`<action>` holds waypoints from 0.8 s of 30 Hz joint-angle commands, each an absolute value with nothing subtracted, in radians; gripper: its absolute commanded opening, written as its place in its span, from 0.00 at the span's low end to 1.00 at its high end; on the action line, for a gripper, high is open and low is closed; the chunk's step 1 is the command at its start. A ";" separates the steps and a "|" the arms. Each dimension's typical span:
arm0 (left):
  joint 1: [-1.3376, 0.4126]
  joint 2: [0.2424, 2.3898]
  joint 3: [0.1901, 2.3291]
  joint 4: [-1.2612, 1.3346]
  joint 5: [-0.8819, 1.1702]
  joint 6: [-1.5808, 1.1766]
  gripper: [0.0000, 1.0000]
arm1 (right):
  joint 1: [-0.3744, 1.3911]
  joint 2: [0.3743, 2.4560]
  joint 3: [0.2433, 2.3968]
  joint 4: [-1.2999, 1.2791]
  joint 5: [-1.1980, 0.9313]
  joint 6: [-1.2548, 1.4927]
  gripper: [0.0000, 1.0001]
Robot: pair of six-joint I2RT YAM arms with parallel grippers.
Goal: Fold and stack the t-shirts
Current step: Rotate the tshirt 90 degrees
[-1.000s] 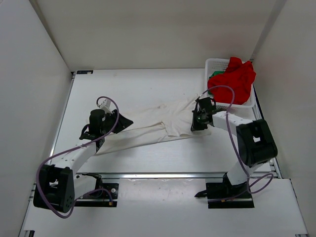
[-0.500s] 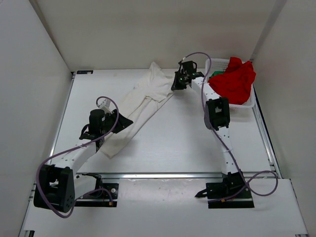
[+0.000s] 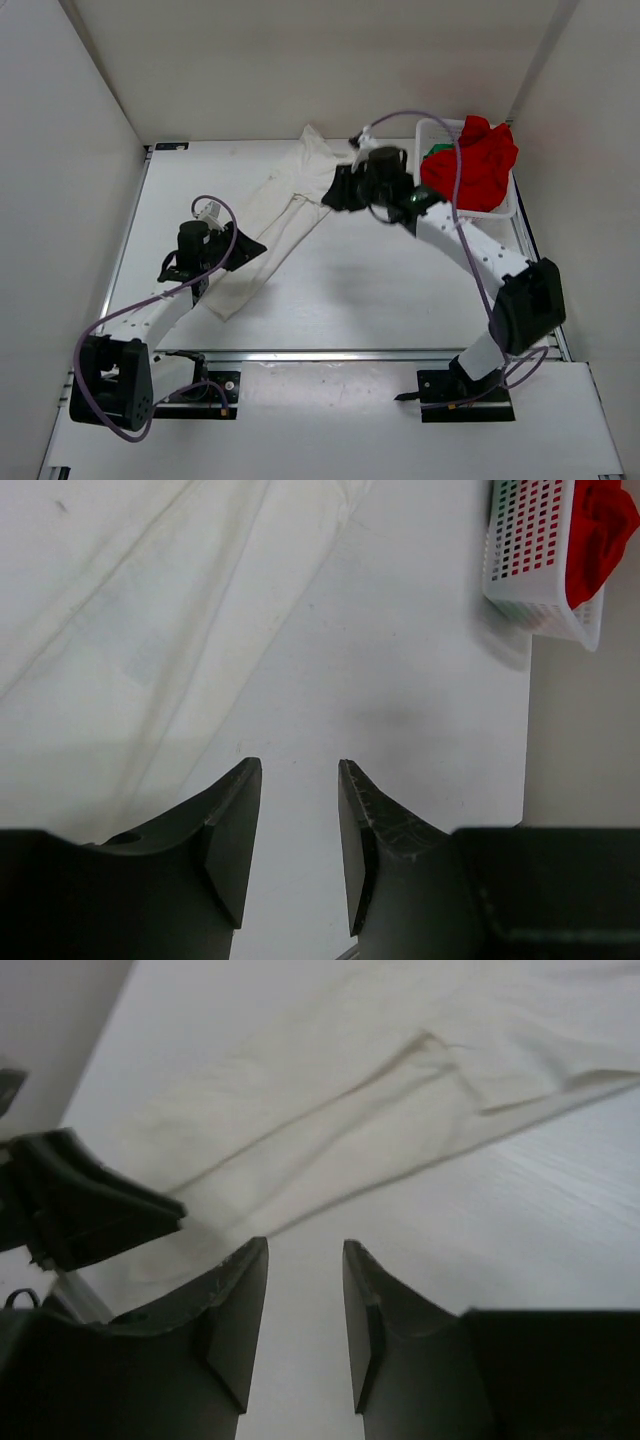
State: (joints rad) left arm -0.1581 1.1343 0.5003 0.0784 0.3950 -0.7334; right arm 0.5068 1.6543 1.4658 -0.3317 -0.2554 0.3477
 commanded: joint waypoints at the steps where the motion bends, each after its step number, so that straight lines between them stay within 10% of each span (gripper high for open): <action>1: -0.126 1.065 0.586 -0.032 0.420 -0.684 0.47 | 0.629 1.623 1.105 -0.035 -0.255 0.501 0.35; 9: -0.057 0.973 0.707 -0.235 0.426 -0.584 0.50 | 0.834 1.807 1.099 0.149 -0.219 0.684 0.43; 24: -0.103 0.923 0.690 -0.227 0.432 -0.620 0.49 | 0.681 2.106 1.402 -0.069 -0.333 0.646 0.42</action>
